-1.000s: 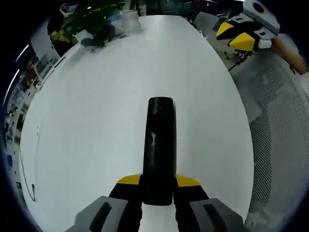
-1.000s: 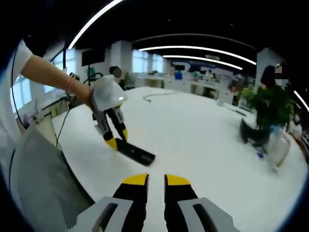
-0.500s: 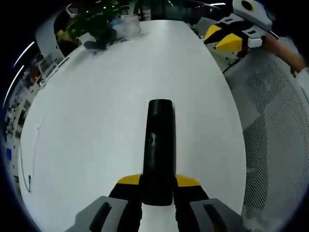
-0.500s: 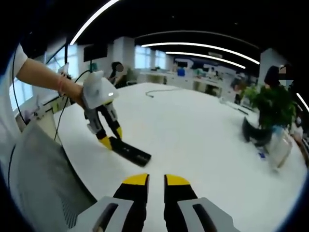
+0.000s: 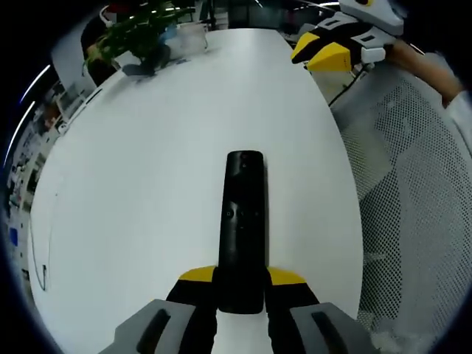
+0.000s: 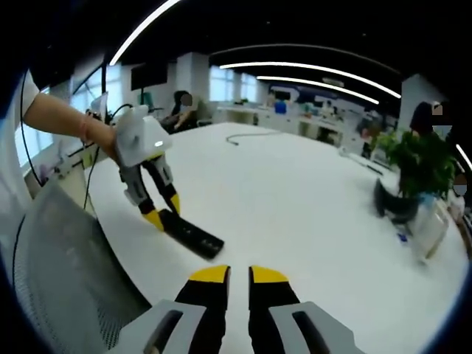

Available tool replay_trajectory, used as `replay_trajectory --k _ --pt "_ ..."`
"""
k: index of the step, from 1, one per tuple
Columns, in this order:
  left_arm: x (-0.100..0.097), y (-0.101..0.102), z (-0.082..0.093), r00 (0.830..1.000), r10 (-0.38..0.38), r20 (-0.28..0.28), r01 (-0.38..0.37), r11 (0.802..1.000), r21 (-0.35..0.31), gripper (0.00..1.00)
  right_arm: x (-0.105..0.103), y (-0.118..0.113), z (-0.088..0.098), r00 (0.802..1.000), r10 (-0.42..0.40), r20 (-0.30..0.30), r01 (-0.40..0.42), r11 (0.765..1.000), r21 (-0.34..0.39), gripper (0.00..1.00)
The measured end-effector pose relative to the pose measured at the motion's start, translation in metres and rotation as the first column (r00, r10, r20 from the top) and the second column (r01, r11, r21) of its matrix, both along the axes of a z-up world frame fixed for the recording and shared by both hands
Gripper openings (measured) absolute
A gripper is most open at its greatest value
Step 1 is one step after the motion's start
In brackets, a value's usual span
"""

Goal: Press the specified remote control buttons in sequence, fully releasing each button before pressing the next.

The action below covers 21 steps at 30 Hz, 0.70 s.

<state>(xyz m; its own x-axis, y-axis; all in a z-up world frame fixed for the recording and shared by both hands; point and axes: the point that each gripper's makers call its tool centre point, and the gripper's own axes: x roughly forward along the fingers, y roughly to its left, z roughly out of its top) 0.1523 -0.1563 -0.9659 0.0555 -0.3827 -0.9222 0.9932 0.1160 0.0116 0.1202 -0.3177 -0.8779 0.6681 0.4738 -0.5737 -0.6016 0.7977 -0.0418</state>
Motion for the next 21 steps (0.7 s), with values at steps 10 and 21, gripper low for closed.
replay_trajectory --k 10,21 --pt "-0.013 0.002 0.000 1.000 -0.002 -0.002 0.002 1.000 -0.011 0.23 -0.001 0.001 -0.002 1.000 0.006 -0.011 -0.006 1.000 -0.003 0.06" --pt "-0.030 0.005 0.000 1.000 0.016 0.004 -0.015 1.000 -0.021 0.24 -0.002 0.002 -0.005 1.000 0.012 -0.021 -0.012 1.000 -0.009 0.05"
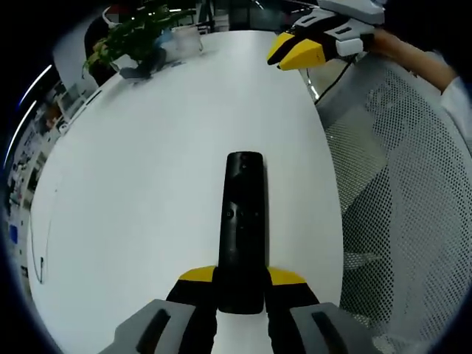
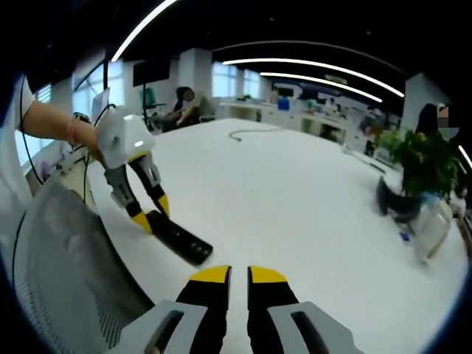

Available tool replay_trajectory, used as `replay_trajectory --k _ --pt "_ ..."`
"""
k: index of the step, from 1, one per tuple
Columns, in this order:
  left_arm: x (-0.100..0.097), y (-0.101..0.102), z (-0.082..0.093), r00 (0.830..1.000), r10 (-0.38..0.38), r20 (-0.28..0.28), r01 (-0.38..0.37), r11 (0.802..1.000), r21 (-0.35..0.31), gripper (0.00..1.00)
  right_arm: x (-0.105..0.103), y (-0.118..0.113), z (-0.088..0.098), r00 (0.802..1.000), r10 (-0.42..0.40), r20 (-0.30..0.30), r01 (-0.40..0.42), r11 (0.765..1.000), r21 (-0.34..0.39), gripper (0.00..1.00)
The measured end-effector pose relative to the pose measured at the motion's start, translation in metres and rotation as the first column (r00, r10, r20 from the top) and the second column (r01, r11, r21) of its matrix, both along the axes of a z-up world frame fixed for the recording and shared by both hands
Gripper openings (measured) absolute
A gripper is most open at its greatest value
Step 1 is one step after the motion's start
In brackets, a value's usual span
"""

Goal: Press the specified remote control buttons in sequence, fully releasing each button before pressing the next.

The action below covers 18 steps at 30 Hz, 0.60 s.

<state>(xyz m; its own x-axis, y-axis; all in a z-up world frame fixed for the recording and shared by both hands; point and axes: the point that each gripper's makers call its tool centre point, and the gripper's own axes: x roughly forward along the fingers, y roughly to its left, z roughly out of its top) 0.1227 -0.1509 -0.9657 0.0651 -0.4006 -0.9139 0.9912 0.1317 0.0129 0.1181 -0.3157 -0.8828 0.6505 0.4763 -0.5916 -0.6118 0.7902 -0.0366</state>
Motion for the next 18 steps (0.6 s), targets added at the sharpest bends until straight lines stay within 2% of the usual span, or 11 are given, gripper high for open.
replay_trajectory --k 13,18 --pt "-0.013 0.002 0.000 1.000 0.019 -0.002 -0.019 1.000 -0.024 0.24 -0.002 0.002 -0.005 1.000 0.017 -0.022 -0.018 1.000 -0.017 0.05" --pt "-0.016 0.004 0.000 1.000 0.028 0.000 -0.028 0.997 -0.071 0.24 -0.004 0.004 -0.009 0.999 0.031 -0.041 -0.032 0.999 -0.028 0.05"
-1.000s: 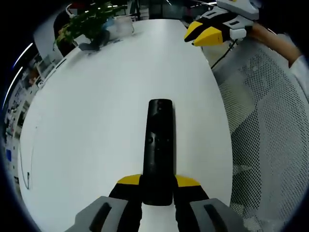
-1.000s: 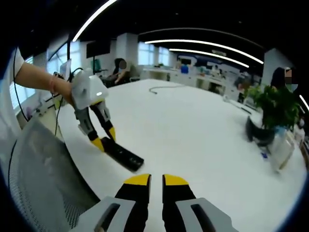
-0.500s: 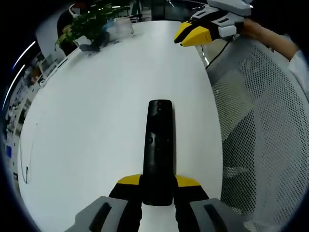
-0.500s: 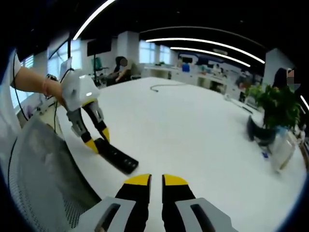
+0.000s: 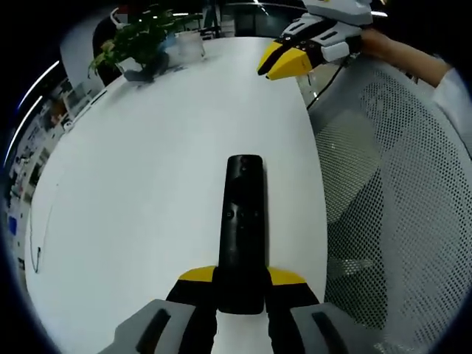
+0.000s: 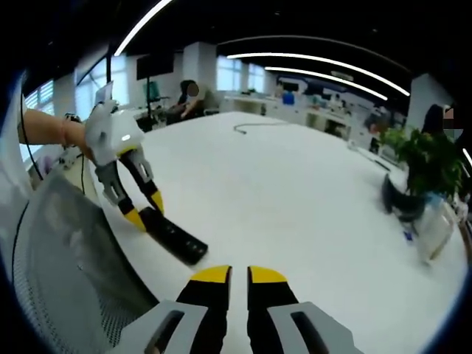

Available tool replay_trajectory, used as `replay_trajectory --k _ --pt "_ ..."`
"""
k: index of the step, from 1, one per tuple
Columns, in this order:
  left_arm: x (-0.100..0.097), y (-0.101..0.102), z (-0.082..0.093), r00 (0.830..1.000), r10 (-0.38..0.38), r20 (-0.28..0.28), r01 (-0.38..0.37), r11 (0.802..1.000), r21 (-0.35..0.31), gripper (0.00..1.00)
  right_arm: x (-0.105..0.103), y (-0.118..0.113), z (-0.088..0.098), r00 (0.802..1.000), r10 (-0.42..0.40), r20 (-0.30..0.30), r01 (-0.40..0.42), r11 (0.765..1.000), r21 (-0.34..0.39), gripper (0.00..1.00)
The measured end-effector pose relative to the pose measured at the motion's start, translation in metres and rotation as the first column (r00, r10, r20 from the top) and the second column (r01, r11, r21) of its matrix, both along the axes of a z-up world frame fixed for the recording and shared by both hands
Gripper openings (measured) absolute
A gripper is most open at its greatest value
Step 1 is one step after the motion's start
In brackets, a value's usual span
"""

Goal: Press the specified remote control buttons in sequence, fully releasing each button before pressing the next.

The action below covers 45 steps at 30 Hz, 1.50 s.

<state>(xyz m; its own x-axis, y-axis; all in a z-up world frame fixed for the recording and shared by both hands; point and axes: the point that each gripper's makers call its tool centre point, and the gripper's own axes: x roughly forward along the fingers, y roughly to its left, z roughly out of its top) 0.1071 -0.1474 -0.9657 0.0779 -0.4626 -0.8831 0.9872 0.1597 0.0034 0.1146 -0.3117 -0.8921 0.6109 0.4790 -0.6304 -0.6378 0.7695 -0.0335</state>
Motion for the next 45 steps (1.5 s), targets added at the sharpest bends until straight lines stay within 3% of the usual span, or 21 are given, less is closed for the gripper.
replay_trajectory --k 5,11,15,19,28,34,37,40,43,45 --pt "-0.001 0.000 0.001 1.000 -0.009 0.007 0.009 0.999 -0.052 0.24 -0.003 0.001 -0.004 1.000 0.013 -0.025 -0.013 1.000 -0.006 0.05" --pt "-0.001 0.000 0.001 1.000 -0.023 0.020 0.025 0.993 -0.112 0.24 -0.009 0.008 -0.012 0.994 0.042 -0.100 -0.040 0.999 0.023 0.04" --pt "-0.004 -0.001 0.002 0.995 -0.100 0.022 0.102 0.985 -0.142 0.24 -0.024 0.024 -0.020 0.969 0.124 -0.213 -0.107 0.990 0.086 0.02" --pt "-0.005 -0.002 0.002 0.990 -0.141 0.024 0.143 0.978 -0.152 0.24 -0.032 0.037 -0.027 0.944 0.197 -0.266 -0.183 0.980 0.078 0.00" --pt "-0.005 -0.002 0.002 0.992 -0.125 0.019 0.126 0.973 -0.191 0.24 -0.018 0.066 -0.046 0.894 0.343 -0.287 -0.351 0.936 0.024 0.00" --pt "-0.006 -0.002 0.002 0.993 -0.119 0.020 0.120 0.965 -0.233 0.24 -0.010 0.071 -0.052 0.866 0.403 -0.297 -0.433 0.901 -0.041 0.00" --pt "-0.007 -0.003 0.002 0.994 -0.111 0.021 0.113 0.964 -0.240 0.24 -0.011 0.075 -0.055 0.845 0.436 -0.309 -0.472 0.880 -0.049 0.00" --pt "-0.007 -0.003 0.002 0.994 -0.108 0.023 0.110 0.963 -0.246 0.24 -0.013 0.075 -0.062 0.820 0.472 -0.325 -0.526 0.845 -0.099 0.00" --pt "-0.007 -0.003 0.002 0.994 -0.104 0.022 0.107 0.960 -0.260 0.24 -0.011 0.077 -0.062 0.814 0.481 -0.326 -0.538 0.835 -0.111 0.00" --pt "-0.007 -0.003 0.003 0.995 -0.097 0.025 0.100 0.957 -0.272 0.24 -0.012 0.076 -0.063 0.797 0.503 -0.333 -0.568 0.812 -0.133 0.00"
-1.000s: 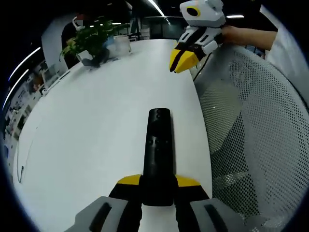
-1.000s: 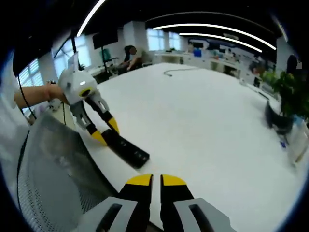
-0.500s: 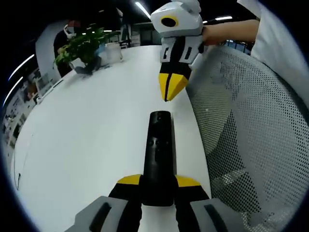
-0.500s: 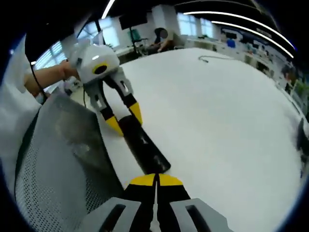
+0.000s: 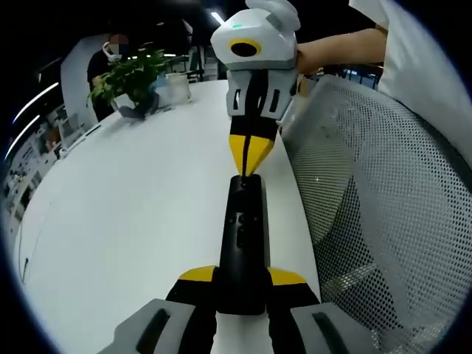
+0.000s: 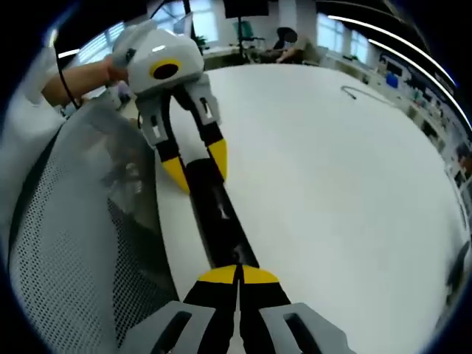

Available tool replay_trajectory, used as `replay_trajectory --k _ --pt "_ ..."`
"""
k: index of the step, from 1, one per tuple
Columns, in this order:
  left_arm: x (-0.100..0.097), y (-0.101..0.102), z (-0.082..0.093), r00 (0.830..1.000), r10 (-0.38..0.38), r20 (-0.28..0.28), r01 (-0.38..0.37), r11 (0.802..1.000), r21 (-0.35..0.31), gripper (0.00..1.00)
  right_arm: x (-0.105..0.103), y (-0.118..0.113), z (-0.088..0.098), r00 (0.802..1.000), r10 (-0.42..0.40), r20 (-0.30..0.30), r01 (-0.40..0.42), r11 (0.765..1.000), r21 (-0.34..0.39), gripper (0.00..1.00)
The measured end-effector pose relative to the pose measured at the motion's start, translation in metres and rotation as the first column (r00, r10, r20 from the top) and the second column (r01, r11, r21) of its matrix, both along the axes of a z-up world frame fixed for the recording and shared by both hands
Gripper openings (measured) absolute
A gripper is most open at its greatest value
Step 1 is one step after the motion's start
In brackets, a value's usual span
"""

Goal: Press the specified remote control buttons in sequence, fully releasing each button before pressing the next.

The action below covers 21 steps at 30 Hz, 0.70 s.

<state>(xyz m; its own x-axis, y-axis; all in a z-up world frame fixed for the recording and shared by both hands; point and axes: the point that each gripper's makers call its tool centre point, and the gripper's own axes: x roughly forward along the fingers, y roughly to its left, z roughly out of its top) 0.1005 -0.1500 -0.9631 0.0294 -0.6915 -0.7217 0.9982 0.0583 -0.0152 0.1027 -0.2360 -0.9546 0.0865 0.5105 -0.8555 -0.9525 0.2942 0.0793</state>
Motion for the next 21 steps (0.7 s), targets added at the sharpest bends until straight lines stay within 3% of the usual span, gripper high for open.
replay_trajectory --k 5,12,16,20,21 --pt "0.0005 -0.0008 0.0012 0.998 0.059 -0.002 -0.059 0.996 -0.065 0.25 -0.0003 0.0000 -0.0017 0.996 0.093 -0.012 -0.094 0.990 -0.100 0.00" --pt "0.0017 -0.0028 0.0011 0.991 0.134 0.006 -0.133 0.985 -0.107 0.26 -0.0007 0.0014 -0.0044 0.975 0.220 -0.028 -0.220 0.943 -0.251 0.00" --pt "0.0020 -0.0032 0.0013 0.990 0.142 0.006 -0.141 0.985 -0.099 0.27 -0.0003 0.0008 -0.0046 0.974 0.222 -0.030 -0.223 0.942 -0.250 0.00" --pt "0.0018 -0.0030 0.0015 0.988 0.157 0.001 -0.156 0.983 -0.097 0.27 -0.0001 0.0000 -0.0031 0.984 0.178 -0.015 -0.177 0.967 -0.182 0.00" --pt "0.0016 -0.0028 0.0015 0.987 0.161 0.000 -0.161 0.982 -0.103 0.27 -0.0002 0.0005 -0.0023 0.991 0.134 -0.009 -0.134 0.980 -0.144 0.00"
